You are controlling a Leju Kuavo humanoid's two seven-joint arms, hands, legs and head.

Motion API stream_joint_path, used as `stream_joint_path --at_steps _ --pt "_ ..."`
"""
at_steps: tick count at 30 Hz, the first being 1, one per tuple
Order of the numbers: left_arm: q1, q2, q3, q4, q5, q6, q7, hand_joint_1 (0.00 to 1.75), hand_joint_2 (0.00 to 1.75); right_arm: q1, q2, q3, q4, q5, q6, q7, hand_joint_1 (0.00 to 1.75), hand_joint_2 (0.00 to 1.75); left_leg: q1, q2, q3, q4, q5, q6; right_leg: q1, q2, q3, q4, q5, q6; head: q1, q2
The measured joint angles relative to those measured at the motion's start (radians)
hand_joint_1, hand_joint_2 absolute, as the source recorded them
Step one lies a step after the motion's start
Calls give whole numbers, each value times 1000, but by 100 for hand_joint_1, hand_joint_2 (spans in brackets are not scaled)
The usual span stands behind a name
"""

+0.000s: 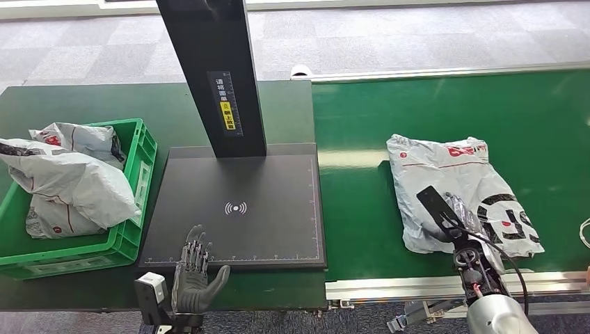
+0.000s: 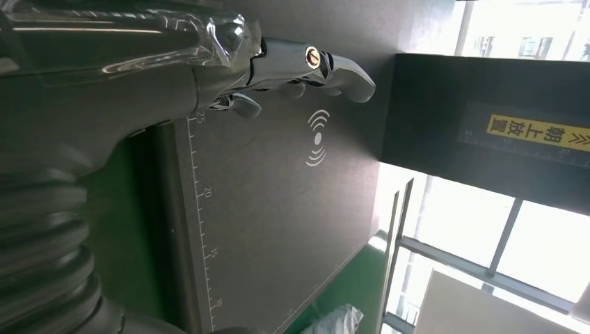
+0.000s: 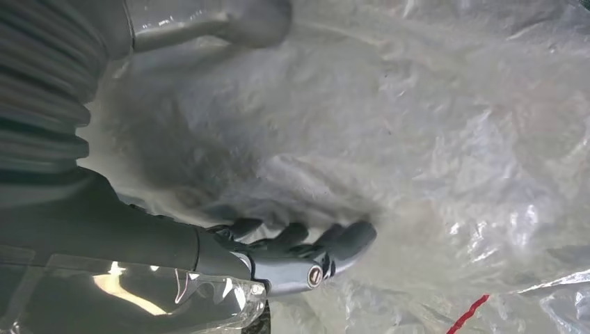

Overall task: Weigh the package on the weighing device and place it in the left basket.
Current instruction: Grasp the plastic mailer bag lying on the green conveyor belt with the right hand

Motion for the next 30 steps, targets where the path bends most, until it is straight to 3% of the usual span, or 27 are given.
stream_joint_path --at_steps 30 --pt "-2 14 -27 19 24 14 -6 0 175 -16 16 13 20 -7 4 -16 175 175 0 0 0 0 0 0 0 0 0 0 0 0 0 0"
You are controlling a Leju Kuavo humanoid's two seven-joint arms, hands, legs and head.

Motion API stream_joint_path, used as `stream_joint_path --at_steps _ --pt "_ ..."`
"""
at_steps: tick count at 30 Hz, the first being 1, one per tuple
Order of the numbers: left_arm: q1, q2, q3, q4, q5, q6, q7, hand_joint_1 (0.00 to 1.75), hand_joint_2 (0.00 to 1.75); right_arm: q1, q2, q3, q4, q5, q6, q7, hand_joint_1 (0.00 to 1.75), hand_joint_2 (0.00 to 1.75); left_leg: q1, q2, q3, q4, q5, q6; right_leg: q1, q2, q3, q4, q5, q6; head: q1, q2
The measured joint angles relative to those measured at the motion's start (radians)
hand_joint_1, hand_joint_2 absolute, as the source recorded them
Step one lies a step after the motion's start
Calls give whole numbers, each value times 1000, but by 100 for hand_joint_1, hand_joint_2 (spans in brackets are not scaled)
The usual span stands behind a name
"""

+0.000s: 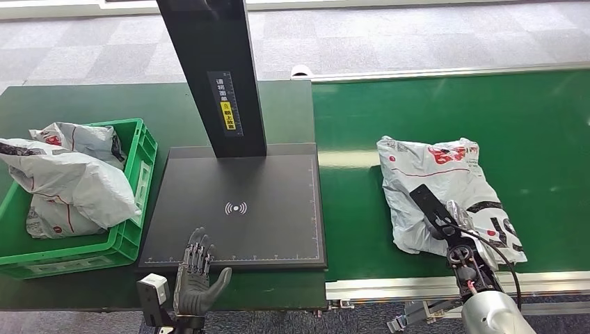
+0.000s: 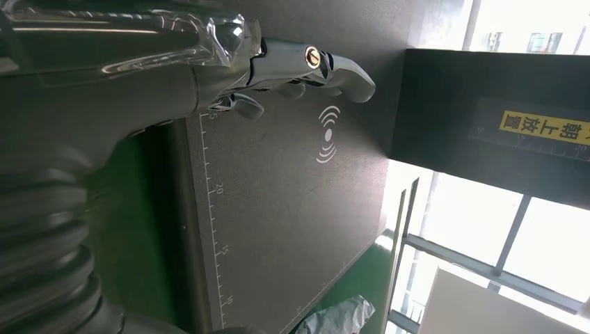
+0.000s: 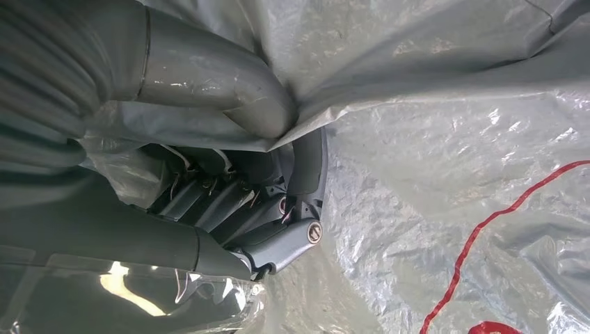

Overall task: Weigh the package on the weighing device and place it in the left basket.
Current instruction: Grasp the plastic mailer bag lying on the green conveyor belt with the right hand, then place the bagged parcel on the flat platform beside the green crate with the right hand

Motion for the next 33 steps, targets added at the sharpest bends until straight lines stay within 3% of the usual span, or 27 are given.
stream_joint_path --at_steps 8,13,17,20,26,33 --pt "1 1 -4 -2 1 25 0 0 175 -12 3 -1 -35 -66 -91 -143 175 175 0 0 -1 0 0 0 0 0 0 0 0 0 0 0" --pt "4 1 -3 -7 -6 25 0 0 175 2 14 11 -219 -148 -112 -218 175 175 0 -1 0 0 0 0 0 0 0 0 0 0 0 0" --pt "3 3 -1 -13 -12 10 0 0 175 104 35 86 -523 -227 -54 -161 175 175 0 0 -1 0 0 0 1 0 -1 0 0 0 0 0" --pt "2 6 1 -22 -14 4 0 0 175 157 43 145 -658 -274 -43 -146 175 175 0 1 -1 0 0 0 1 1 -2 0 0 0 0 0" --pt "-15 17 7 -31 -4 4 0 0 175 177 61 240 -723 -303 -9 -169 175 175 0 1 -2 0 0 0 1 1 -2 0 0 0 0 0" --pt "-47 20 21 -42 -15 1 2 0 175 187 126 400 -713 -324 49 -189 175 175 1 1 -2 0 1 -1 2 1 -2 1 0 -1 0 0"
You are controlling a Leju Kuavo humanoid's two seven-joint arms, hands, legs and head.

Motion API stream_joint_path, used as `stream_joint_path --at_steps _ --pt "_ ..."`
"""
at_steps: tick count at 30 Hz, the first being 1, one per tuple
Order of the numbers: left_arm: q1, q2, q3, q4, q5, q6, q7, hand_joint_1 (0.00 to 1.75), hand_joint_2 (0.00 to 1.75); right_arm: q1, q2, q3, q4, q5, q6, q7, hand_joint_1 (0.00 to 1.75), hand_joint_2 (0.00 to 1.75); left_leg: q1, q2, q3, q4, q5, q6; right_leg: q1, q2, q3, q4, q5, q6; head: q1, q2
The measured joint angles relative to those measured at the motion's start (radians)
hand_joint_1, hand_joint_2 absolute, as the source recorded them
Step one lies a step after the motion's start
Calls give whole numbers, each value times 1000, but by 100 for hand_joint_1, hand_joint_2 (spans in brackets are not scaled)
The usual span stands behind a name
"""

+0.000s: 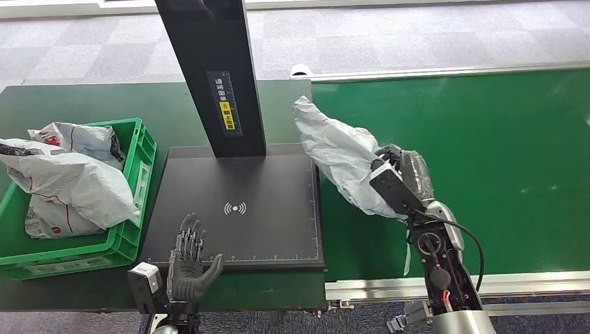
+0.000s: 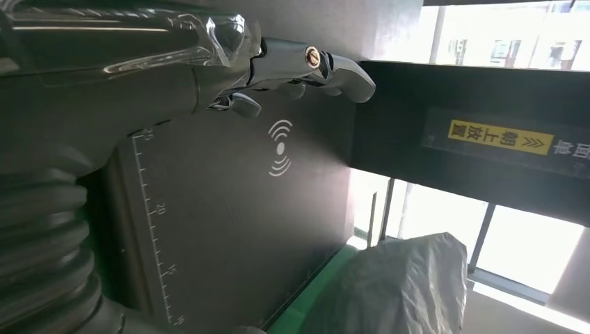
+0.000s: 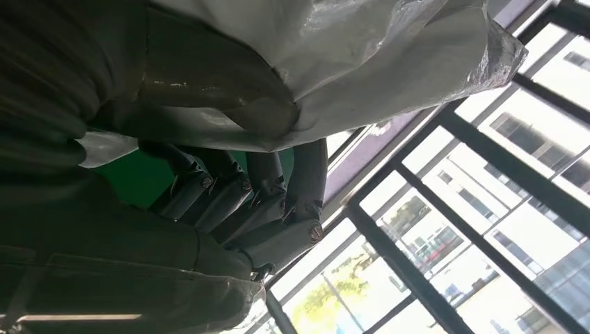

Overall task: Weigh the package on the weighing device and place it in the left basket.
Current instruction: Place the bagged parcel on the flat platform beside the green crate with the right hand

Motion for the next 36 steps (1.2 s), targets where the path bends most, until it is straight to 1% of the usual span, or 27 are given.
stream_joint_path --at_steps 5,8,10,12,14,18,21,22,25,26,30,33,36 --pt "-18 0 35 -24 -40 -1 13 0 175 7 68 129 0 -27 40 -2 175 175 1 0 -1 0 0 0 1 0 -1 0 0 0 0 0" --pt "-27 0 66 -43 -66 4 12 0 175 -15 124 207 13 -44 69 4 175 175 1 2 -1 -1 0 -1 1 2 -1 0 0 -1 0 0" --pt "-33 -1 87 -62 -81 6 15 0 175 -38 166 262 30 -54 76 16 175 175 1 2 0 0 1 -1 1 3 -1 0 0 -1 0 0" --pt "-35 -2 103 -80 -90 6 19 0 175 -56 196 304 44 -61 76 24 175 175 1 1 0 0 1 -1 1 2 -1 0 0 -1 0 0" --pt "-34 -3 115 -91 -96 5 22 0 175 -69 212 331 55 -69 75 26 175 175 1 1 -1 0 1 -1 1 2 -1 0 0 -1 0 0" --pt "-32 -5 134 -108 -106 4 23 0 175 -85 227 367 71 -87 81 24 175 175 1 1 -1 0 1 -1 0 2 -1 0 0 -1 0 0" --pt "-28 -7 149 -131 -116 10 20 0 175 -99 252 396 87 -104 97 18 175 175 1 1 -1 0 1 -1 0 2 -1 0 0 -1 0 0" --pt "-26 -9 154 -141 -119 13 20 0 175 -106 262 407 93 -112 101 16 151 175 1 1 -1 0 1 -1 1 2 -2 0 0 -1 0 0" --pt "-11 -15 172 -170 -131 18 20 0 175 -127 286 437 111 -136 108 11 21 175 1 1 -1 0 1 -1 1 2 -2 0 0 -1 0 0" --pt "-5 -17 178 -180 -136 18 20 0 175 -135 292 445 118 -143 108 15 0 175 1 1 -1 0 1 -1 1 2 -2 0 0 -1 0 0" --pt "20 -27 205 -220 -172 29 25 0 175 -158 308 465 159 -174 94 32 0 0 1 1 -1 0 1 -1 1 2 -2 0 0 -1 0 0" --pt "42 -31 230 -250 -209 47 26 0 175 -161 306 460 178 -208 71 18 0 0 1 1 -1 0 1 -1 1 2 -1 0 0 -1 0 0" --pt "63 -37 256 -287 -239 57 30 0 175 -158 288 431 178 -231 46 2 0 0 0 1 -1 0 1 -1 1 2 -1 0 0 -1 0 0"
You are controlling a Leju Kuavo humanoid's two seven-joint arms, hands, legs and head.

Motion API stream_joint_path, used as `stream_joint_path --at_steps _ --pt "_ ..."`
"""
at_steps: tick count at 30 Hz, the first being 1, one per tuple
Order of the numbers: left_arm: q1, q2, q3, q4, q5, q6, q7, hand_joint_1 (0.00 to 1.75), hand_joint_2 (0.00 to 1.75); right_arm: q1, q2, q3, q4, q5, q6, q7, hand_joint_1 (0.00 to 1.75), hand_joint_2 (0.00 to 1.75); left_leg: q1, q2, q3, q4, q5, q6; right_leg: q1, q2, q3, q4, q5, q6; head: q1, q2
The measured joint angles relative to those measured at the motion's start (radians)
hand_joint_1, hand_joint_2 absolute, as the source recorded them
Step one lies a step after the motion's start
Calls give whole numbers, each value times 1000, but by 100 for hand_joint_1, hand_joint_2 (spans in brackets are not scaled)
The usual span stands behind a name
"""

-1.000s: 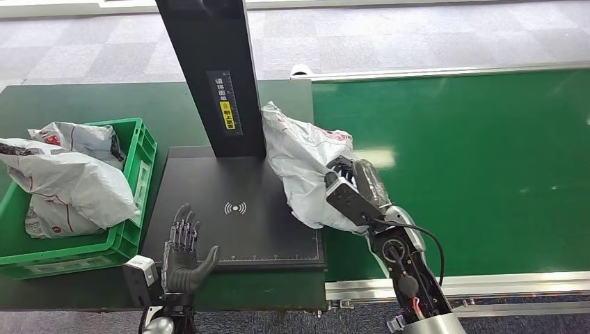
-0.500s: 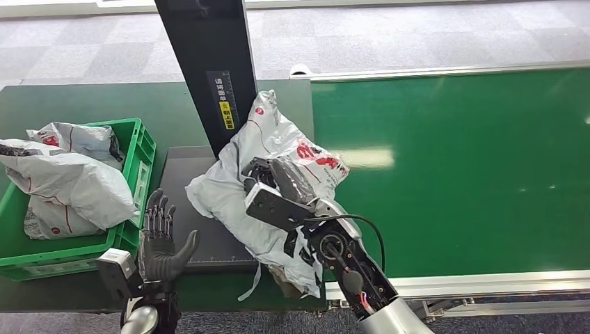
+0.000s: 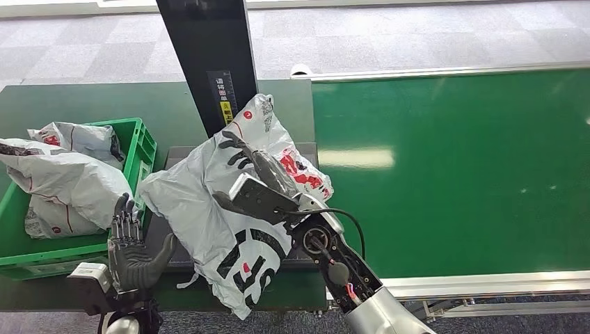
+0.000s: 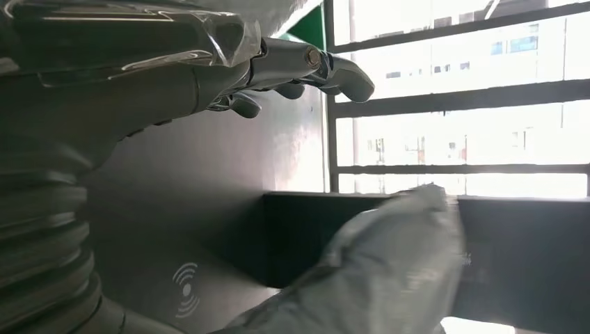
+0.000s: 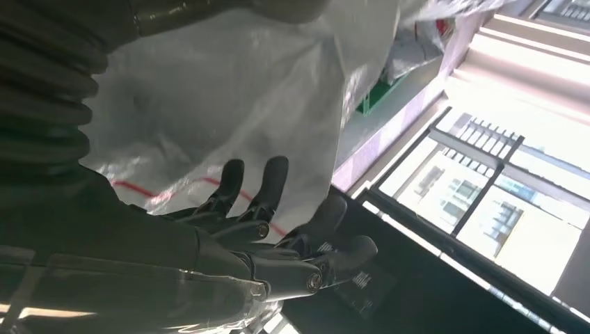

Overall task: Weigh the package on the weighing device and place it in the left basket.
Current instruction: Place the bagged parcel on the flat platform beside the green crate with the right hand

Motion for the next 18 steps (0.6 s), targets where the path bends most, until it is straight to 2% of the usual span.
stream_joint_path --at_steps 6,13,17,18 --pt "22 -4 32 -75 -73 26 12 0 175 50 -71 -84 -74 25 -42 -32 0 0 0 0 0 0 0 0 0 0 0 0 0 0 0 0" --pt "35 -3 58 -164 -138 59 -17 0 175 138 -153 -161 -188 37 -97 -88 0 0 0 0 0 0 0 0 0 0 0 0 0 0 0 0" --pt "24 11 49 -207 -231 48 -13 0 175 185 -184 -197 -256 16 -122 -110 0 175 0 -1 0 0 0 0 0 -1 0 -1 0 0 0 0" --pt "14 21 38 -217 -270 26 3 0 175 197 -191 -208 -278 4 -128 -117 0 175 0 -1 0 0 0 0 0 -1 0 -1 0 0 0 0"
